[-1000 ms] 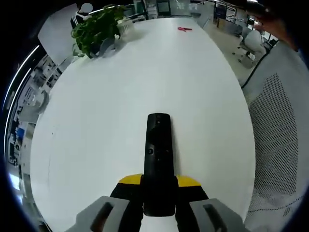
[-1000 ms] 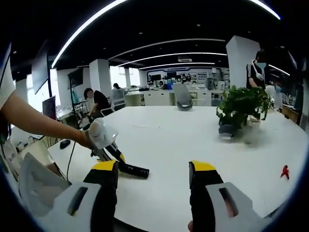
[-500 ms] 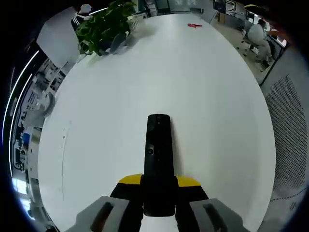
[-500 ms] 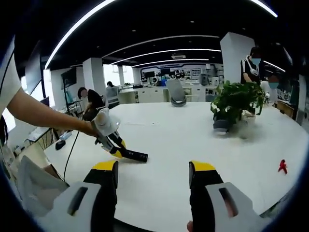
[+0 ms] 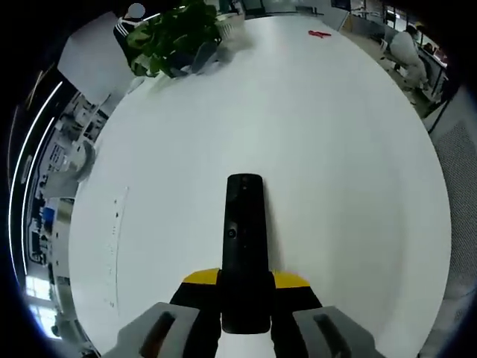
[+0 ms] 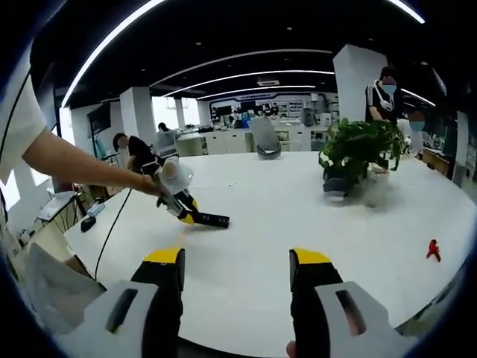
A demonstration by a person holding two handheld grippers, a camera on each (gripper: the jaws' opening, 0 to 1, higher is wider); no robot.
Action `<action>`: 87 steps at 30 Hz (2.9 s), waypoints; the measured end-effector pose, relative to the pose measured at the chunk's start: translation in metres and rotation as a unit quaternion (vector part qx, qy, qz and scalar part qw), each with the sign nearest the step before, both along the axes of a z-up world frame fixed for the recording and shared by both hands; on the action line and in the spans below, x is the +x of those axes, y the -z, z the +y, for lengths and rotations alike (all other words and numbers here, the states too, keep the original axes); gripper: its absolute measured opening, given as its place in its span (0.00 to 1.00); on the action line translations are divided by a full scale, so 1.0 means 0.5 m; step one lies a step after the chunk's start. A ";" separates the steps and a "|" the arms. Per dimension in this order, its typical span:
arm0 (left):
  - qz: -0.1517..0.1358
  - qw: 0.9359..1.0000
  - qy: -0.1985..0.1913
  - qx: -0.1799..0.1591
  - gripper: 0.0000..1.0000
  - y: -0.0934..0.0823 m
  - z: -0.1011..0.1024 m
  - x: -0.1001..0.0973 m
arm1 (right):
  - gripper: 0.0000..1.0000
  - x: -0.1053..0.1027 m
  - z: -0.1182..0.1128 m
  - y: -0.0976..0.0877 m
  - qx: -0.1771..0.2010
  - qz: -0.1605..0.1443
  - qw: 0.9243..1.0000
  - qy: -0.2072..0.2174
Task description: Press the specified remote control buttons in sequence, fully releasing each button before pressing the next.
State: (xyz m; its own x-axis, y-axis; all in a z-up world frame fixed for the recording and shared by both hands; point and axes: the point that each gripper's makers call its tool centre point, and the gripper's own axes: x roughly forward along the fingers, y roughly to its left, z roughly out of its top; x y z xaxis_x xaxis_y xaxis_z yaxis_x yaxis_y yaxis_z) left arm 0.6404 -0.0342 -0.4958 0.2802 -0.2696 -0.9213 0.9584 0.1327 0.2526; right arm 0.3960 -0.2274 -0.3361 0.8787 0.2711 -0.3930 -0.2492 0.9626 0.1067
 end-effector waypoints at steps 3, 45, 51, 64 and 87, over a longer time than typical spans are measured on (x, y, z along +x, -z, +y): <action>-0.005 1.000 0.006 0.009 0.23 0.002 0.001 0.020 | 0.58 0.000 -0.002 0.000 -0.002 0.001 1.000 0.002; 0.054 0.997 0.048 0.016 0.24 0.040 0.005 0.085 | 0.57 0.002 -0.008 0.014 -0.010 0.019 1.000 0.018; 0.056 0.998 0.022 0.019 0.25 0.043 0.008 0.084 | 0.57 0.002 -0.006 0.011 -0.008 0.017 1.000 0.015; 0.000 0.999 -0.037 0.005 0.50 0.027 0.025 0.105 | 0.58 0.000 0.005 -0.001 -0.002 0.002 1.000 0.004; -0.032 0.933 -0.255 -0.252 0.81 -0.150 0.105 -0.048 | 0.93 0.003 0.029 -0.014 0.034 -0.015 0.999 -0.018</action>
State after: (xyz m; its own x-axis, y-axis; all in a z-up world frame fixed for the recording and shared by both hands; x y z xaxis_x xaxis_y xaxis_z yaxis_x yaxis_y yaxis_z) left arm 0.6166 0.0180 -0.4207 0.5410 -0.4795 -0.6909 0.7226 0.6854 0.0901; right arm 0.3976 -0.2127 -0.3291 0.8786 0.3279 -0.3473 -0.2877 0.9437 0.1631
